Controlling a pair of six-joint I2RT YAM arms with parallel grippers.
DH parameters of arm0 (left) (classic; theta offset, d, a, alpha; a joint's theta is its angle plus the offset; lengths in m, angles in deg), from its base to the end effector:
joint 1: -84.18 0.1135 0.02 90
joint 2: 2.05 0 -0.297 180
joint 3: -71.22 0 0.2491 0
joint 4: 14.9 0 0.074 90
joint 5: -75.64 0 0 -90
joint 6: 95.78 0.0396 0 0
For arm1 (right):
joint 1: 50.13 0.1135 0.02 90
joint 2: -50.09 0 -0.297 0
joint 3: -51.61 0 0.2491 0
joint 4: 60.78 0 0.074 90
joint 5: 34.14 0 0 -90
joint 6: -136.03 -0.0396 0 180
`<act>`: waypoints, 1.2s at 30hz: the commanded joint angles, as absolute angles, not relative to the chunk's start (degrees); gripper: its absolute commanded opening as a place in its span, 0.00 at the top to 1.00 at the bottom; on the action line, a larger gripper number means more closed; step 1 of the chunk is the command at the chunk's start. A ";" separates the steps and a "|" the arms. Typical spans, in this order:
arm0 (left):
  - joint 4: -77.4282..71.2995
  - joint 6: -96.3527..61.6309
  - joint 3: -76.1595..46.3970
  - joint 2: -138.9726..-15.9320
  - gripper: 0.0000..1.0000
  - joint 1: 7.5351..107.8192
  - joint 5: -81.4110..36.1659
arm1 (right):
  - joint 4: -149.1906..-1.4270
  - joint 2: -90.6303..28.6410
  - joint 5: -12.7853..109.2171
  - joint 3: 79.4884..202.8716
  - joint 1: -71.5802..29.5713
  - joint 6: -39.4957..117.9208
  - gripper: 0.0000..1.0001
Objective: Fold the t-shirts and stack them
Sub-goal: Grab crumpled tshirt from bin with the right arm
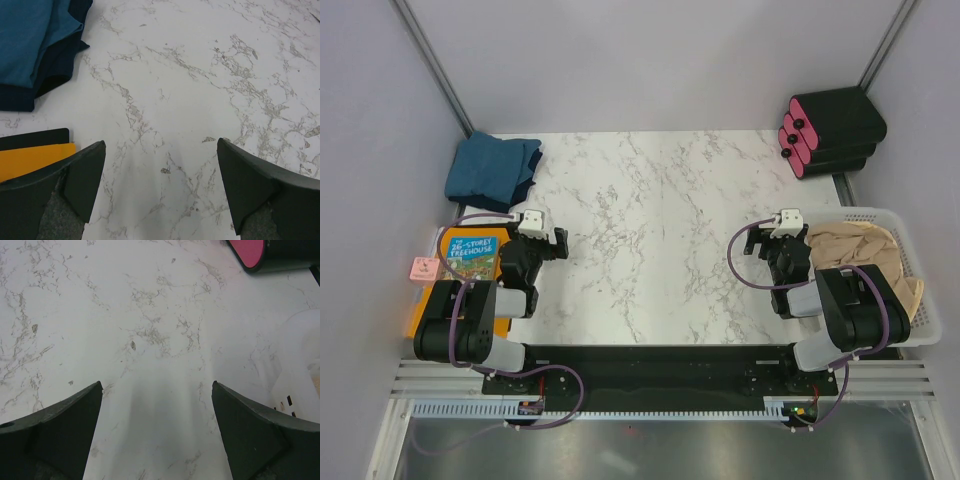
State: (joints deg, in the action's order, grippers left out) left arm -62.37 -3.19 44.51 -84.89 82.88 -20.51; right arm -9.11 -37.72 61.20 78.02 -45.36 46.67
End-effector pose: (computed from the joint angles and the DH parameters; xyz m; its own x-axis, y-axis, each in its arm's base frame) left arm 0.2337 -0.0095 0.1843 -0.1446 0.0482 -0.9883 0.1351 0.9904 0.0286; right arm 0.2392 0.0163 0.1724 -0.1685 -0.0252 -0.9854 0.0067 0.9996 -0.0267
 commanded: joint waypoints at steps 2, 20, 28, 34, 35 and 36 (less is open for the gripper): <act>-65.12 -4.81 44.10 -84.31 0.00 83.12 -20.78 | -6.77 -37.19 63.68 78.99 -45.56 46.12 0.02; -65.12 -4.81 44.02 -84.40 0.00 83.12 -20.78 | -6.51 -37.28 63.68 78.99 -45.65 46.12 0.02; -61.97 -1.83 43.58 -81.68 0.00 83.39 -28.32 | -10.72 -34.74 60.70 80.39 -45.56 46.90 0.02; -46.79 -1.39 38.05 -74.23 0.00 83.47 -30.71 | -28.54 -27.54 55.68 87.24 -45.65 48.84 0.02; -45.97 -1.04 37.69 -73.16 0.00 83.39 -30.80 | -35.36 -26.91 53.77 91.00 -45.56 50.06 0.02; -45.44 -0.34 37.51 -71.76 0.00 83.39 -31.32 | -38.47 -26.12 52.36 93.04 -45.56 50.59 0.02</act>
State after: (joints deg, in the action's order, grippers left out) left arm -51.48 -2.75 40.73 -77.05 83.20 -28.51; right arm -22.81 -30.36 57.68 83.79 -45.46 47.92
